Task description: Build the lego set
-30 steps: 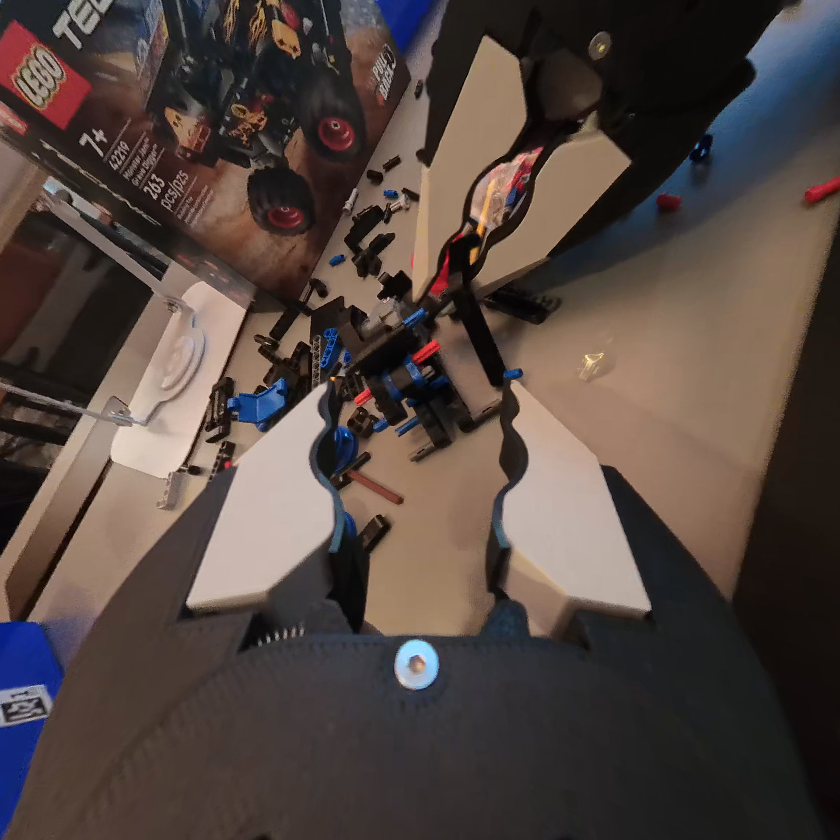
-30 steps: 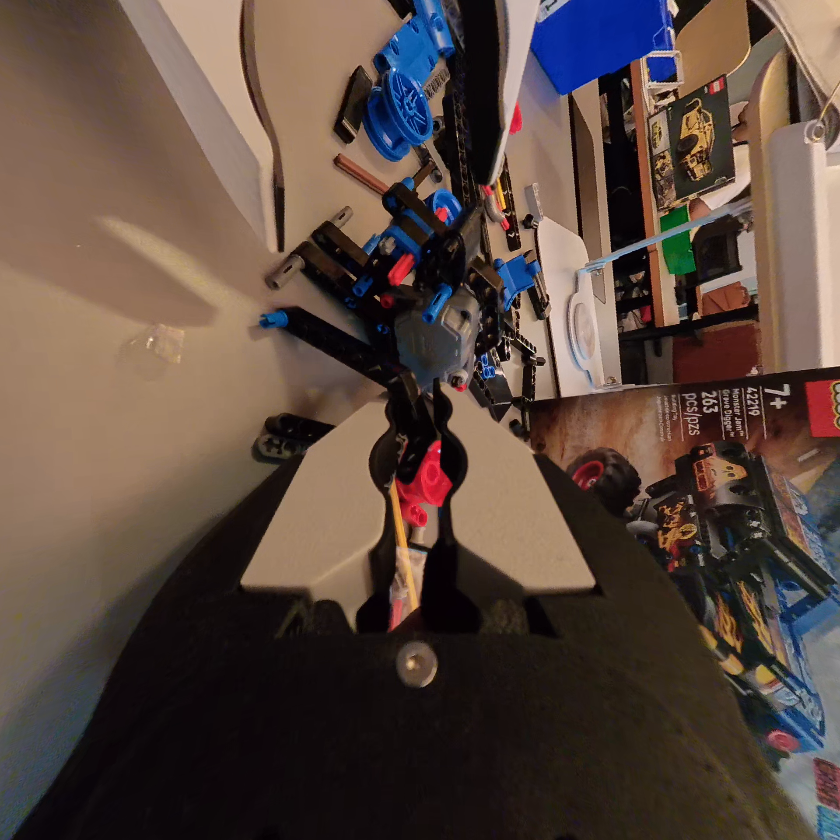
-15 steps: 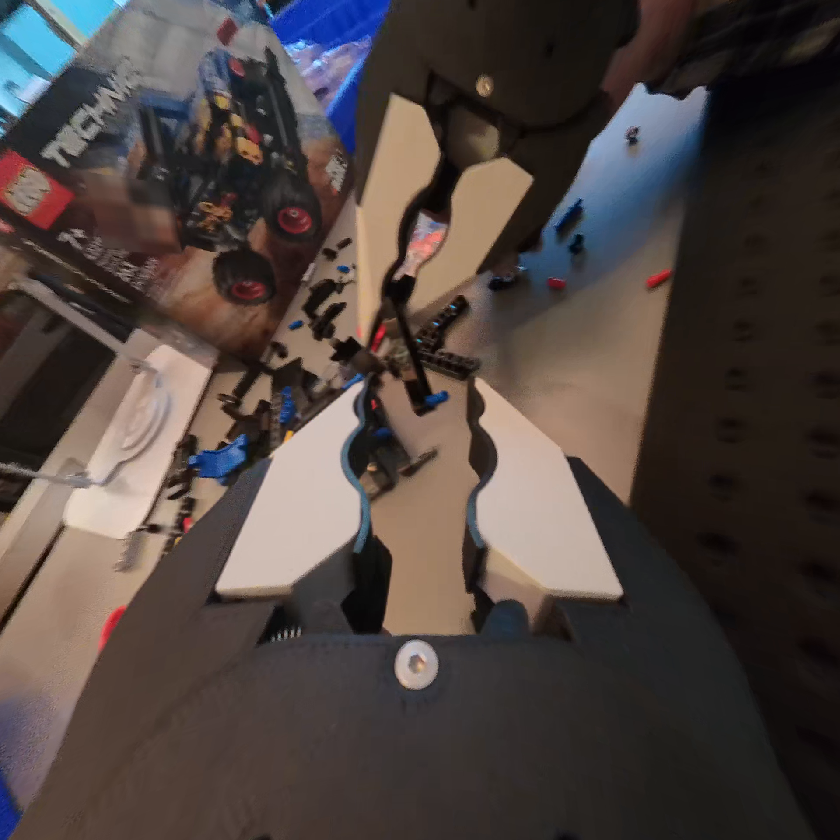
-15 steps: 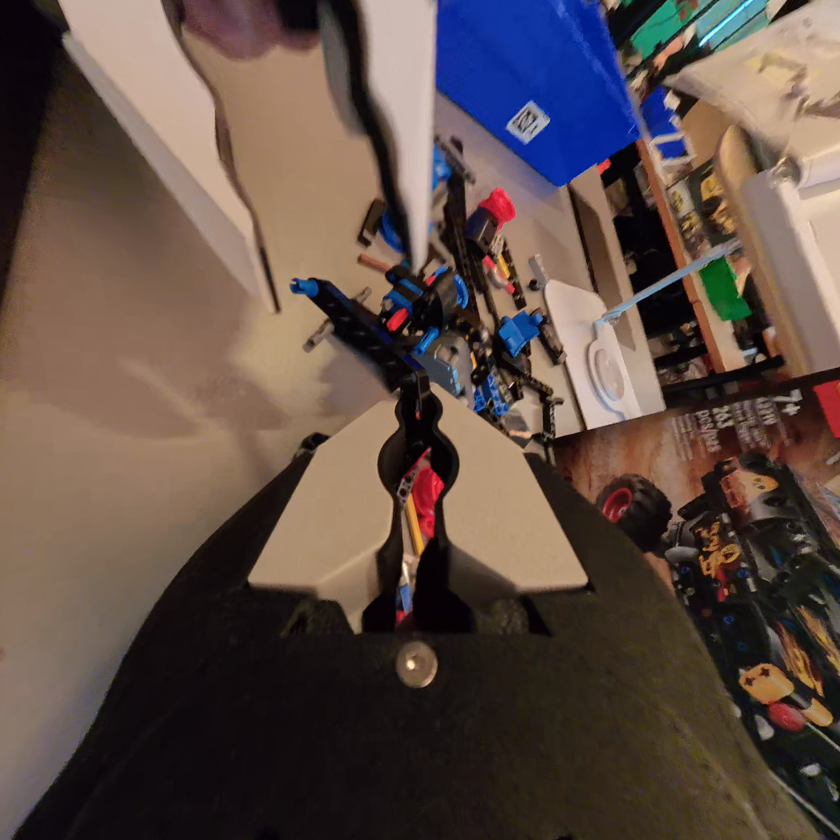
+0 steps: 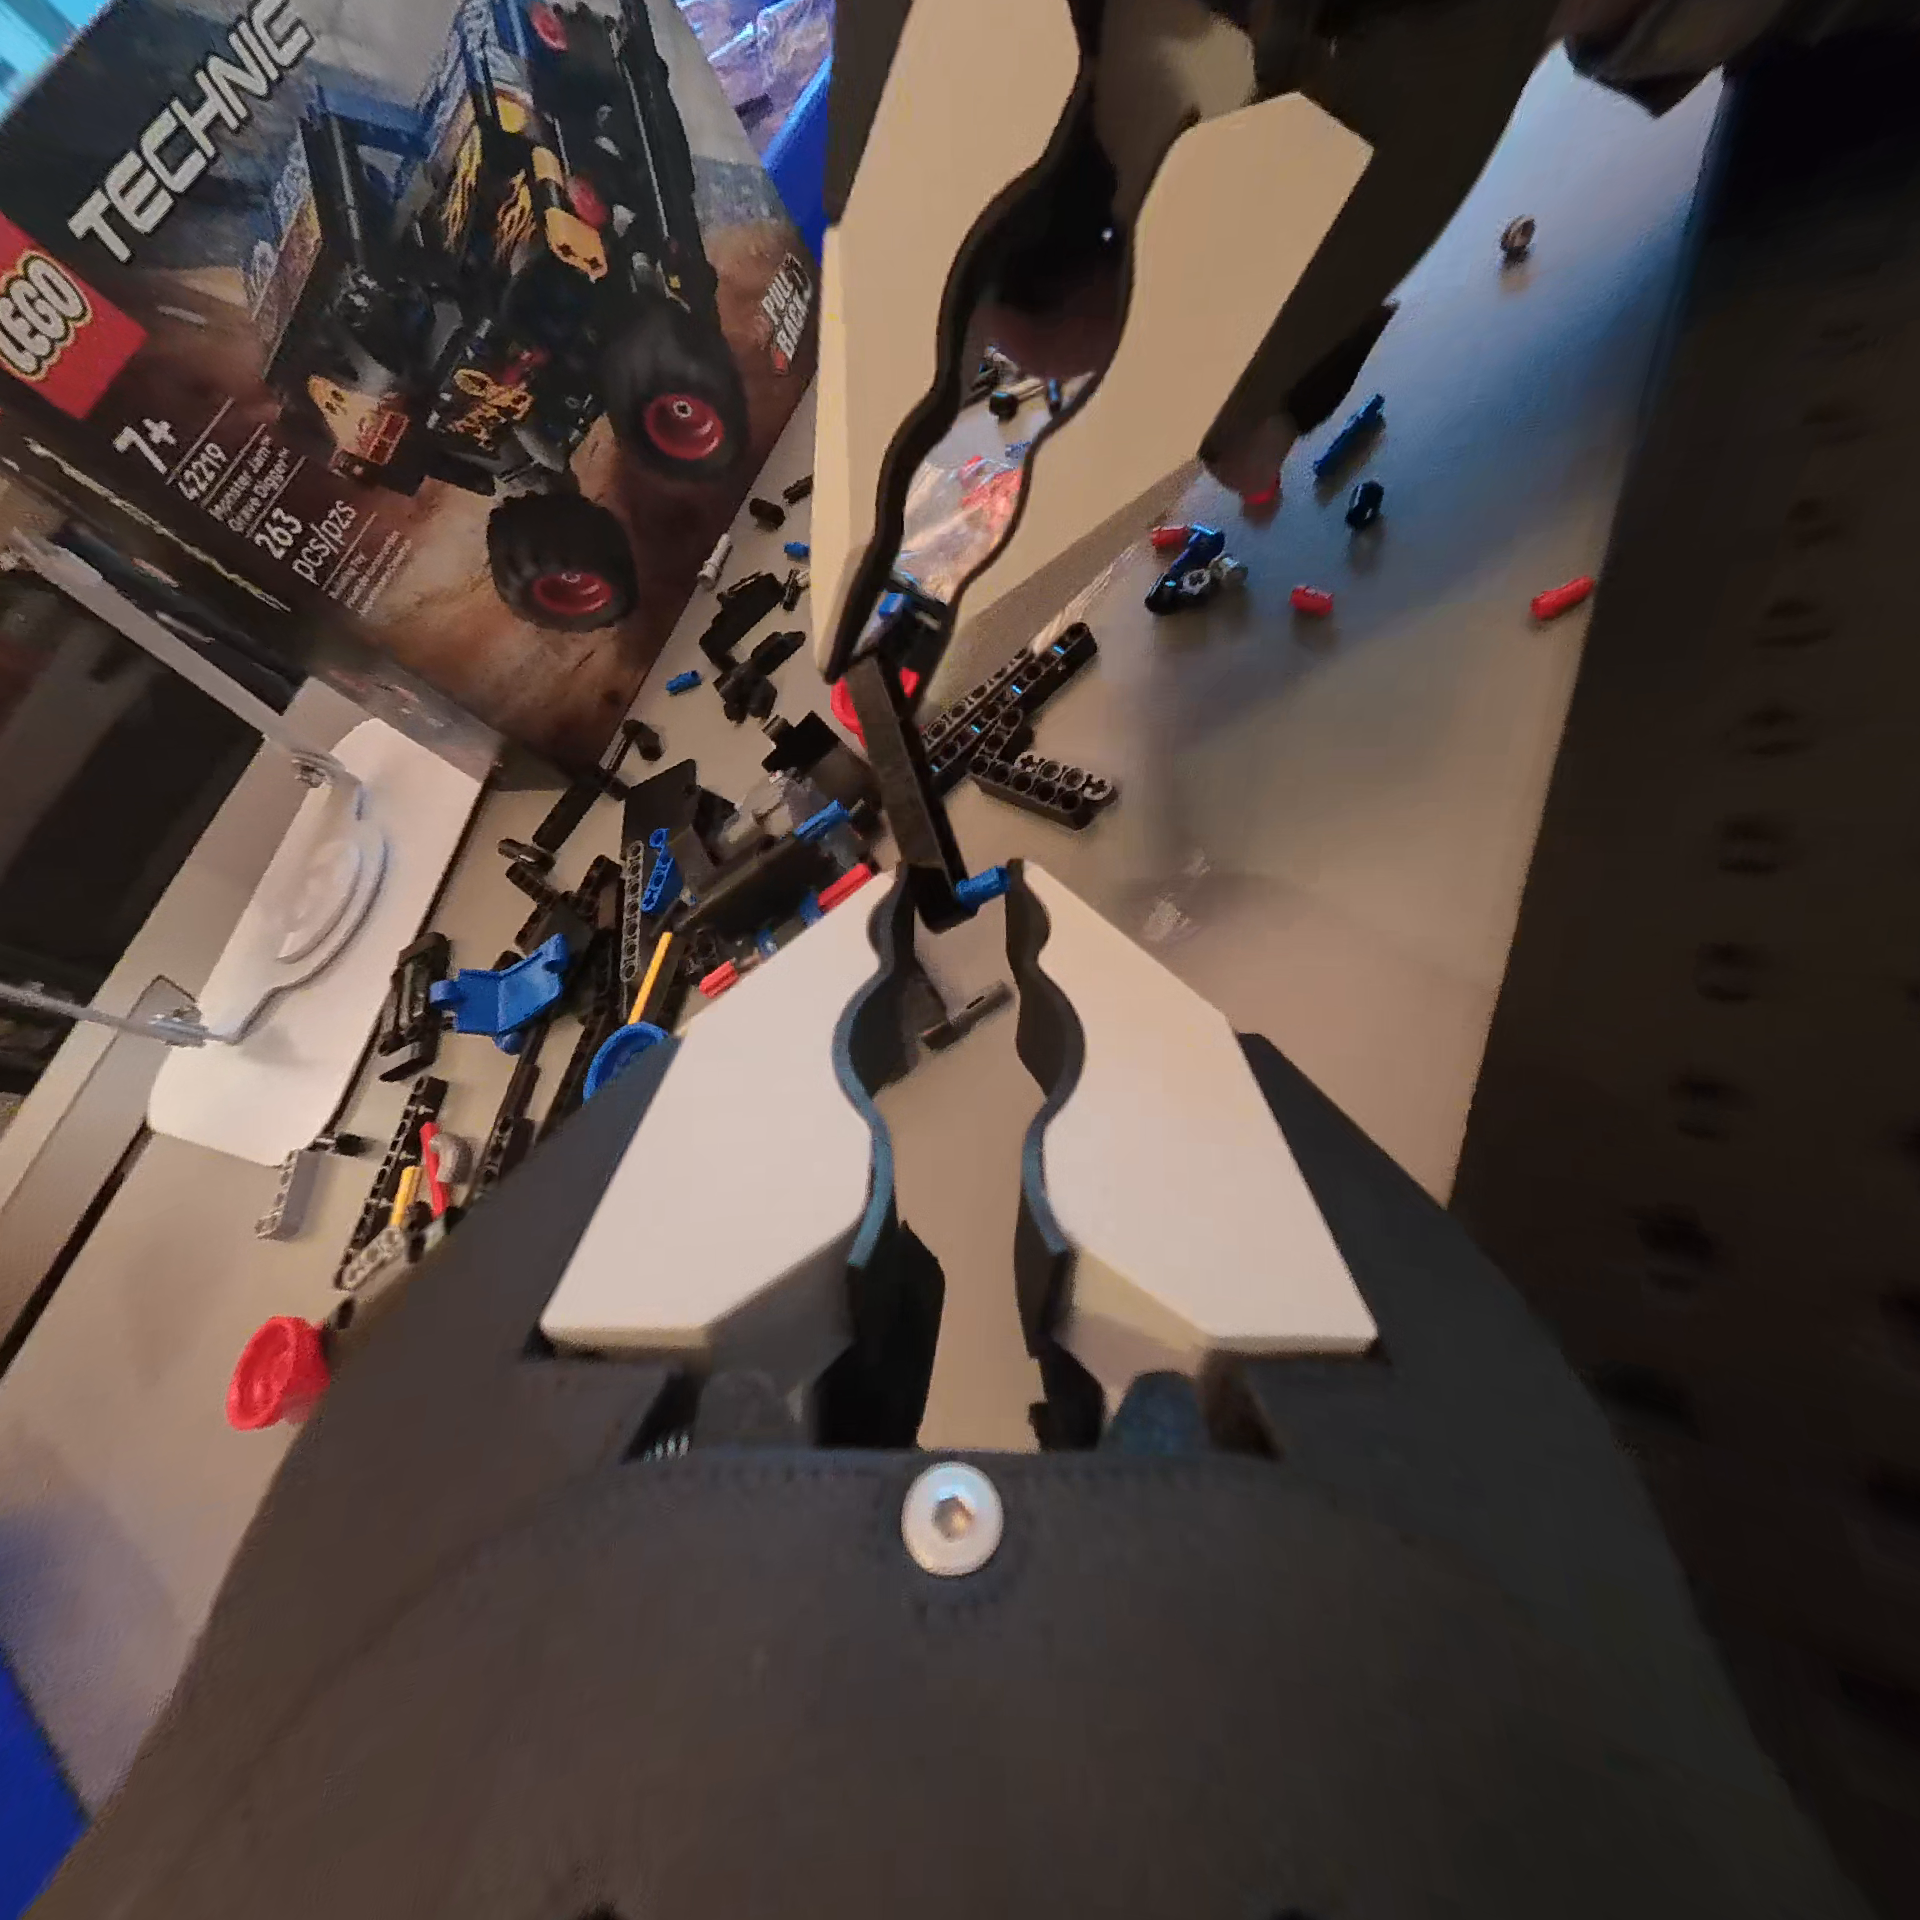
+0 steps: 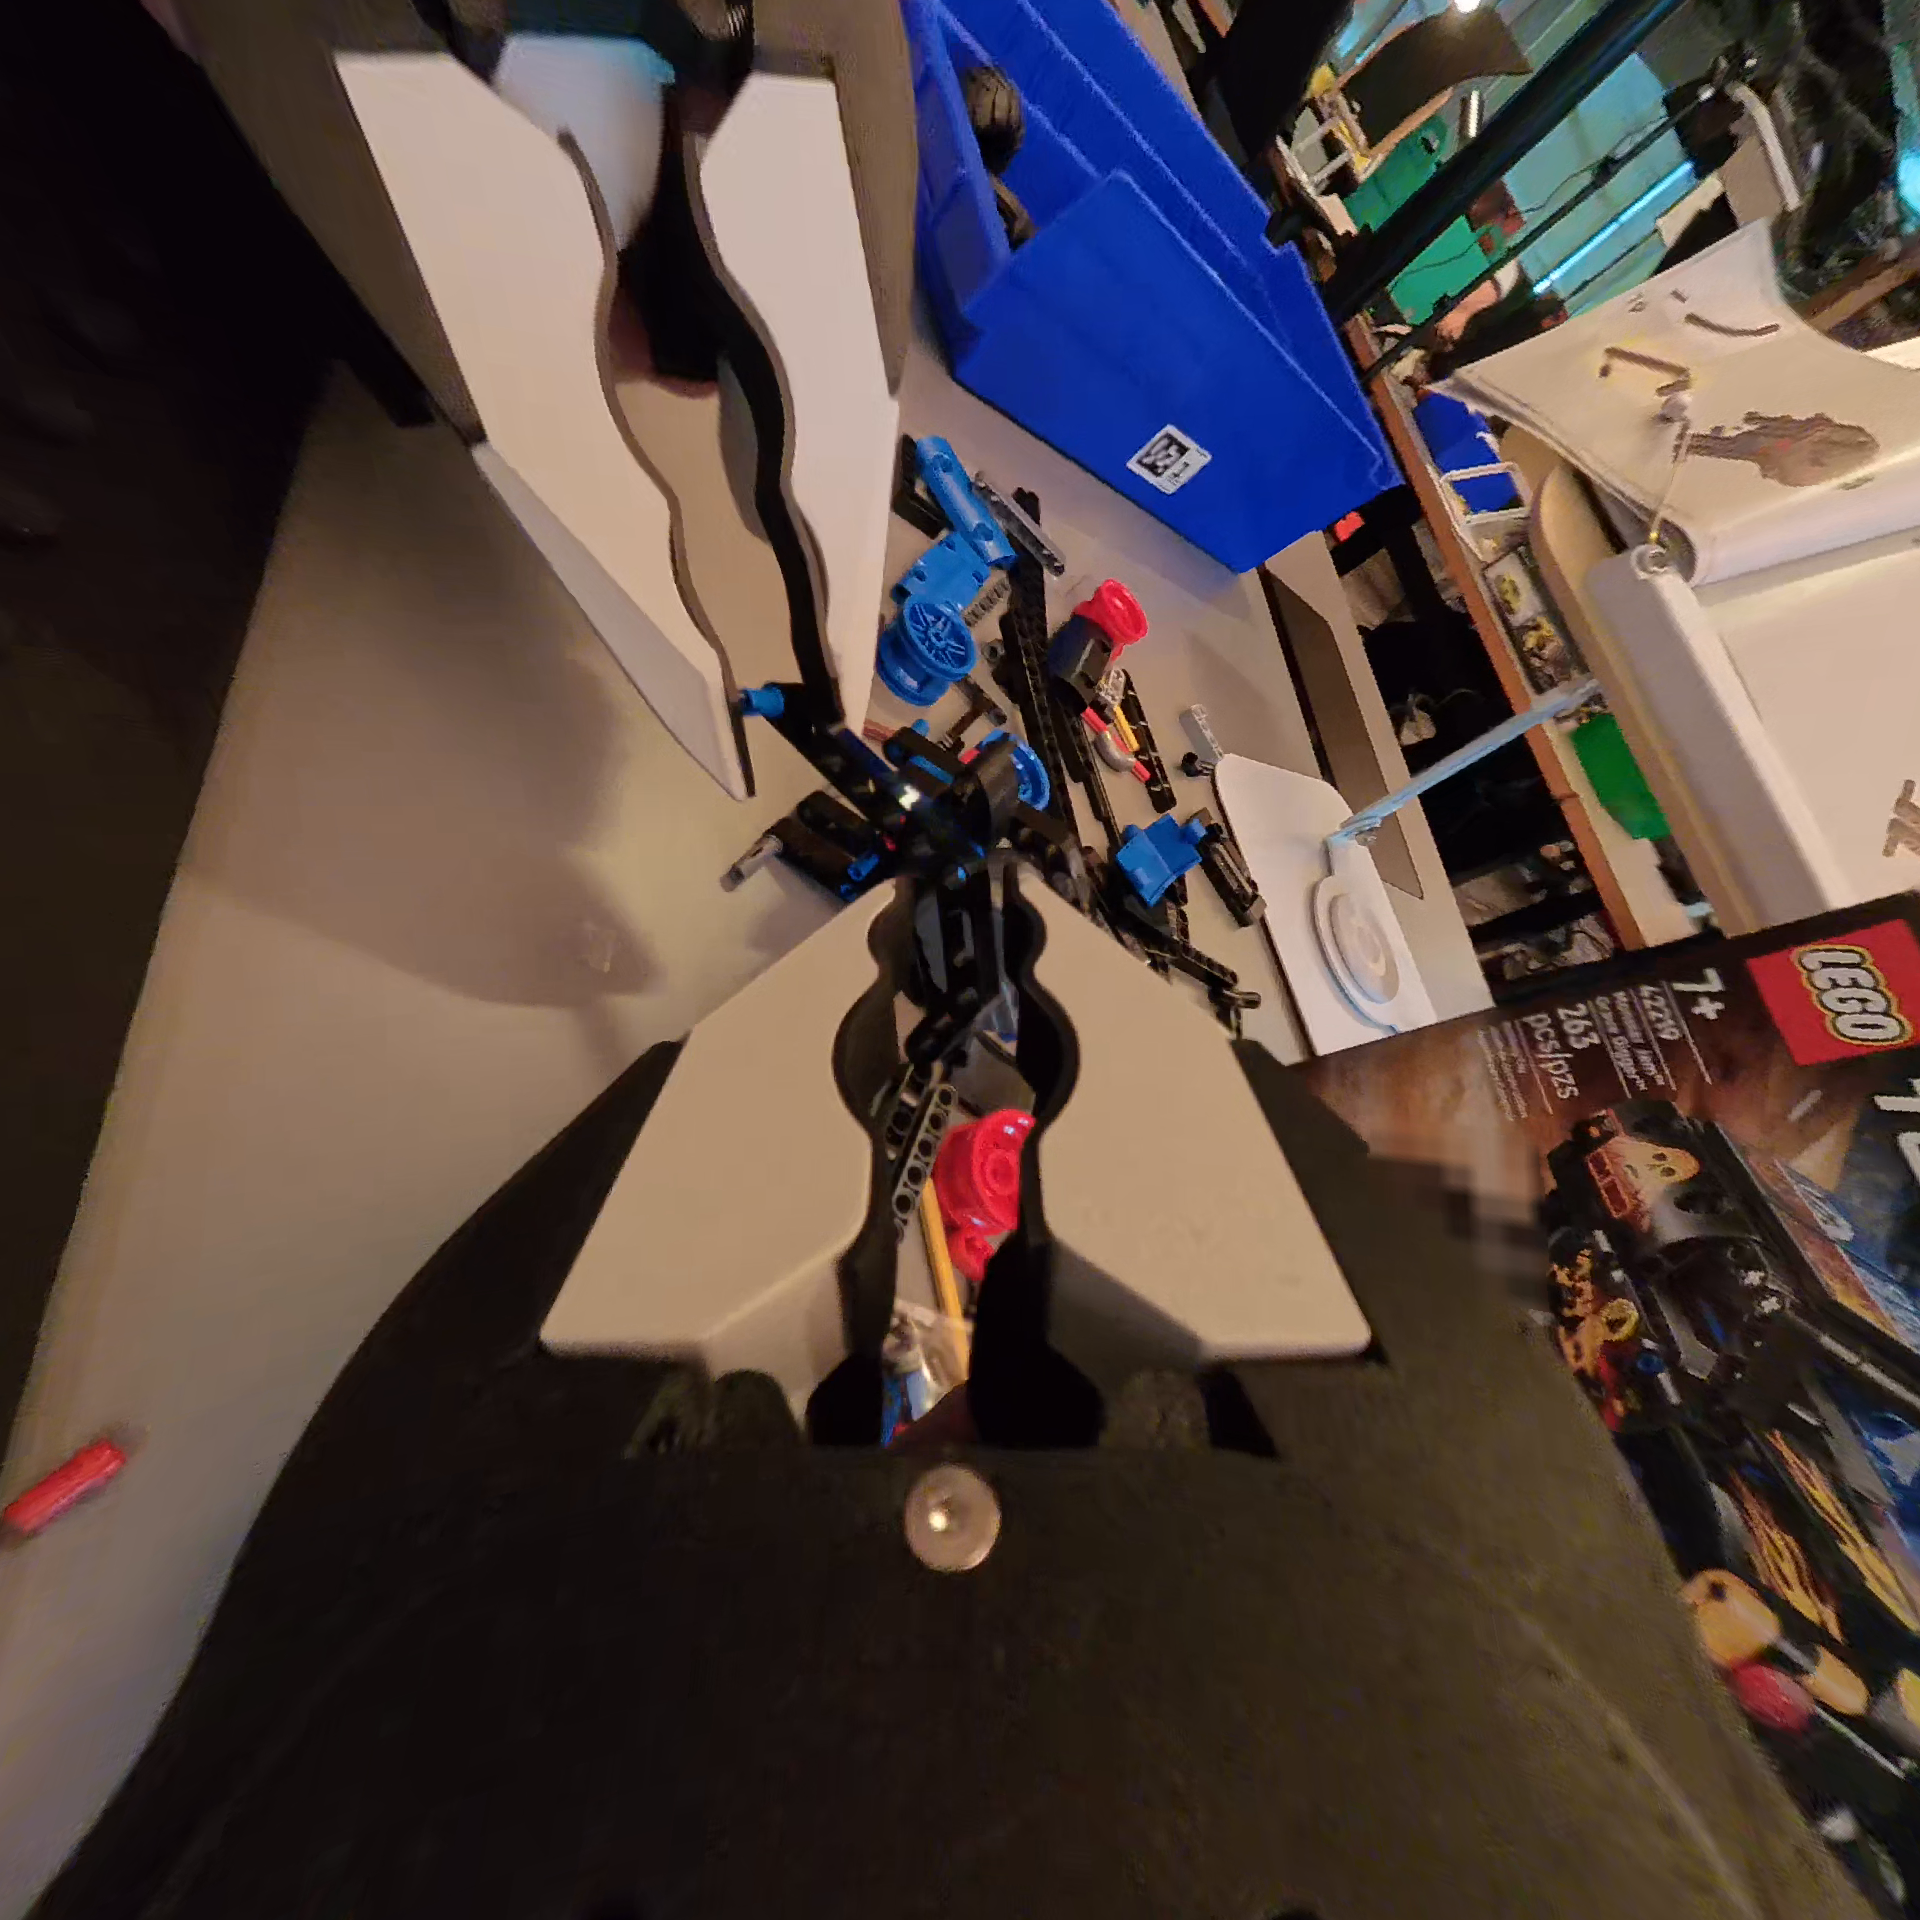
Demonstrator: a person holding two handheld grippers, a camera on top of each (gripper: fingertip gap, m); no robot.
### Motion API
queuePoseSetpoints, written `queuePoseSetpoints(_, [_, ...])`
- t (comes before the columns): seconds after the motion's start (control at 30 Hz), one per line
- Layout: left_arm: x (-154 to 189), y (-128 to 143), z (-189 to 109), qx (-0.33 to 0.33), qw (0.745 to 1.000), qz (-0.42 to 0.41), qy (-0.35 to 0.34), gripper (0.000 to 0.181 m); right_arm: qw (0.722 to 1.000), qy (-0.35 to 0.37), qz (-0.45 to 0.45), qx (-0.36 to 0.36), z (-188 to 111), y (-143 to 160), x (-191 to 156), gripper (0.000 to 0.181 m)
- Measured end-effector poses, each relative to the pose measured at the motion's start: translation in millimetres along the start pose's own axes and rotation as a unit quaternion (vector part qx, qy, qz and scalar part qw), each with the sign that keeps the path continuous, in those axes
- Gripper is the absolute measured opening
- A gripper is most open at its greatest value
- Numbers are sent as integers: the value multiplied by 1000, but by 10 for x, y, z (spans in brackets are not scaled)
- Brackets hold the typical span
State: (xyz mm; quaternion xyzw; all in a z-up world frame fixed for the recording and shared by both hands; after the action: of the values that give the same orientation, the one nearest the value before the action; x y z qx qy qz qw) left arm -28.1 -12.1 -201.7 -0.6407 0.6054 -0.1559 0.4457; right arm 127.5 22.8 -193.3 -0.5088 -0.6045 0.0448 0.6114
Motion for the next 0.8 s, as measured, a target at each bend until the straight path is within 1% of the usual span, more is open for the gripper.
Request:
queuePoseSetpoints(0.1, [10, -6, 6, -7, 1000, 22, -15, 15, 1000, -2, -18, -16, 55, 23, -30, 10])
queuePoseSetpoints(0.2, [-1, 16, 16, -5, 1000, 10, -9, 15, 999, 1, -42, -28, 103, 40, -61, 8])
queuePoseSetpoints(0.3, [-9, 24, 15, 0, 1000, 3, -7, 15, 999, 4, -42, -24, 112, 34, -55, 7])
queuePoseSetpoints(0.43, [-14, 41, 21, -2, 1000, 1, -5, 17, 998, 15, -64, -25, 121, 13, -61, 7])
queuePoseSetpoints(0.5, [-21, 52, 20, -3, 1000, 0, -9, 30, 997, 22, -73, -25, 127, 0, -60, 7])
queuePoseSetpoints(0.57, [-52, 37, -25, 7, 1000, 4, -30, 53, 996, 26, -78, -28, 135, 3, -58, 7])
queuePoseSetpoints(0.63, [-85, 50, -78, 15, 999, 1, -41, 63, 996, 27, -78, -30, 139, 11, -55, 7])
queuePoseSetpoints(0.73, [-180, 178, -42, -17, 999, -20, -37, 77, 996, 27, -79, -33, 151, 22, -49, 7])
queuePoseSetpoints(0.8, [-246, 230, 7, -29, 999, -34, -28, 79, 996, 24, -79, -37, 168, 34, -55, 7])
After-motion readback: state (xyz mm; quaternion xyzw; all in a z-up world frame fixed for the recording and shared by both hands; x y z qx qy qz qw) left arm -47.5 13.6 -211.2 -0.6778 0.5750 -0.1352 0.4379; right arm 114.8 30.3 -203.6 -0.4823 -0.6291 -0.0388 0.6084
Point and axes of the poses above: each gripper's, where its closed fingertips meet, z out along the fingers, y out of its underside, x = y × z across the jaws, the point moved 9 cm from there along -z, back along the fingers, and after that the axes turned 12 degrees about y, right-handed, at the moved point
